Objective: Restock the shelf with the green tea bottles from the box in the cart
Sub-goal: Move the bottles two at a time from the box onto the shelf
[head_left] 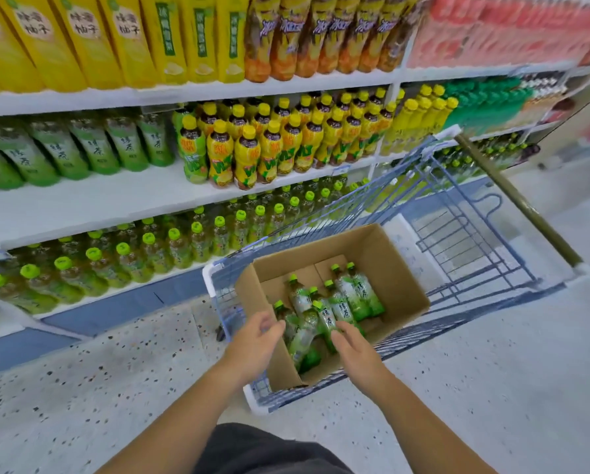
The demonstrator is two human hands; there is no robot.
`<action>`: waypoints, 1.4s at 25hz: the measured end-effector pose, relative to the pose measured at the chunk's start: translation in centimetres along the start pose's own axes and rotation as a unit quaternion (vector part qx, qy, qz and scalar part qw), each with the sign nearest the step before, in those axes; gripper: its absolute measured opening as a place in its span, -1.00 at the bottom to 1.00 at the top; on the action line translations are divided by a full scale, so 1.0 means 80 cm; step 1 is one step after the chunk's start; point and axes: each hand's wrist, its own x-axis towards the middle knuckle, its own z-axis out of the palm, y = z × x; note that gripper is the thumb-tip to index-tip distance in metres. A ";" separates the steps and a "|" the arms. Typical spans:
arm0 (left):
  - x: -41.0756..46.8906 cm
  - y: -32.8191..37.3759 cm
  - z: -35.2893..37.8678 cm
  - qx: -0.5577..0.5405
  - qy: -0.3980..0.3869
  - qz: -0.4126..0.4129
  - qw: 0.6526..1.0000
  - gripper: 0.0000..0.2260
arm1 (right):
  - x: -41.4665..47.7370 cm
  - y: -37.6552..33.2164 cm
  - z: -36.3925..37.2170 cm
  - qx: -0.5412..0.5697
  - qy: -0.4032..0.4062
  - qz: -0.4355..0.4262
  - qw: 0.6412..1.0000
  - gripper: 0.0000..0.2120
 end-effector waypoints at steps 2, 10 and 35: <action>0.038 0.010 0.025 0.019 -0.037 -0.009 0.999 -0.50 | 0.016 0.011 -0.017 0.011 0.025 0.026 0.999 -0.48; 0.176 0.003 0.102 0.110 -0.060 -0.075 0.989 -0.47 | 0.118 0.045 -0.073 -0.025 0.049 0.066 0.996 -0.52; 0.330 -0.142 0.220 0.227 0.079 -0.234 0.942 -0.51 | 0.459 0.206 -0.056 -0.403 -0.047 0.093 0.909 -0.56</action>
